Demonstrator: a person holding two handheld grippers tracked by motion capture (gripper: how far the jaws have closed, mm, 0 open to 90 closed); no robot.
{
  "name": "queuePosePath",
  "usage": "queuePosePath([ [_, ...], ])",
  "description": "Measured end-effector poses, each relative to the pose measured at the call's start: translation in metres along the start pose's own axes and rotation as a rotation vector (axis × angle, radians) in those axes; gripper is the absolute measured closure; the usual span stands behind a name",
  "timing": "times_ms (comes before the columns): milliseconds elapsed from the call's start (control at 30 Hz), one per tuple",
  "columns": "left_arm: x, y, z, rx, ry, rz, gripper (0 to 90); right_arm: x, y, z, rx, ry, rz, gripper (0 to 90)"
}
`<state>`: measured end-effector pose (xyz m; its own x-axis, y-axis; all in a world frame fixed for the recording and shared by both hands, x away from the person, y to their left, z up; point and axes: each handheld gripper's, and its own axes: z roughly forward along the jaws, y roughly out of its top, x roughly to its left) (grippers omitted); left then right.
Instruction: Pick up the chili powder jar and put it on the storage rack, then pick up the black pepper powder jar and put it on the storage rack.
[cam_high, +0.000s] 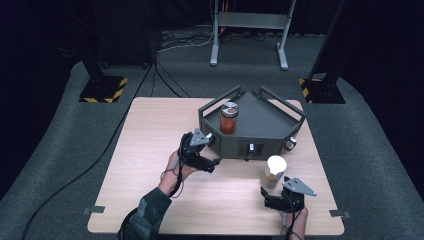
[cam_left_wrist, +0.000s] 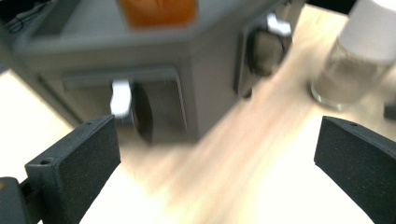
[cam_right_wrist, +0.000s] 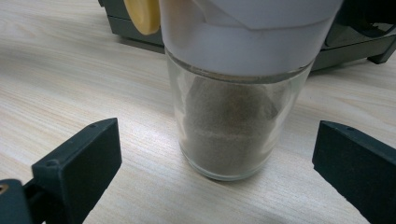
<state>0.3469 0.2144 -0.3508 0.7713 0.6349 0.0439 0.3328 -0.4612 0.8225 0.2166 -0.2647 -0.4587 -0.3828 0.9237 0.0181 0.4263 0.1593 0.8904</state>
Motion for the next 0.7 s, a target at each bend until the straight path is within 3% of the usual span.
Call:
queuePosePath([
  [100, -0.007, -0.019, -0.01, 0.013, 0.013, -0.021, 0.0, 0.0, 0.0, 0.0, 0.003, 0.001, 0.0, 0.0],
  [267, -0.028, -0.046, -0.024, 0.062, 0.078, 0.0, 0.0, 0.0, 0.0, 0.0, 0.002, 0.001, 0.002, 0.1],
  [367, -0.037, -0.064, -0.027, 0.09, 0.107, -0.015, 0.0, 0.0, 0.0, 0.0, 0.0, -0.003, 0.001, 0.2],
  [567, -0.041, -0.094, -0.028, 0.136, 0.132, -0.084, 0.1, 0.0, 0.001, 0.001, 0.007, -0.002, 0.003, 0.1],
  [700, -0.046, -0.104, -0.028, 0.152, 0.159, -0.118, 0.1, 0.001, 0.001, 0.001, 0.006, -0.01, 0.007, 0.1],
])
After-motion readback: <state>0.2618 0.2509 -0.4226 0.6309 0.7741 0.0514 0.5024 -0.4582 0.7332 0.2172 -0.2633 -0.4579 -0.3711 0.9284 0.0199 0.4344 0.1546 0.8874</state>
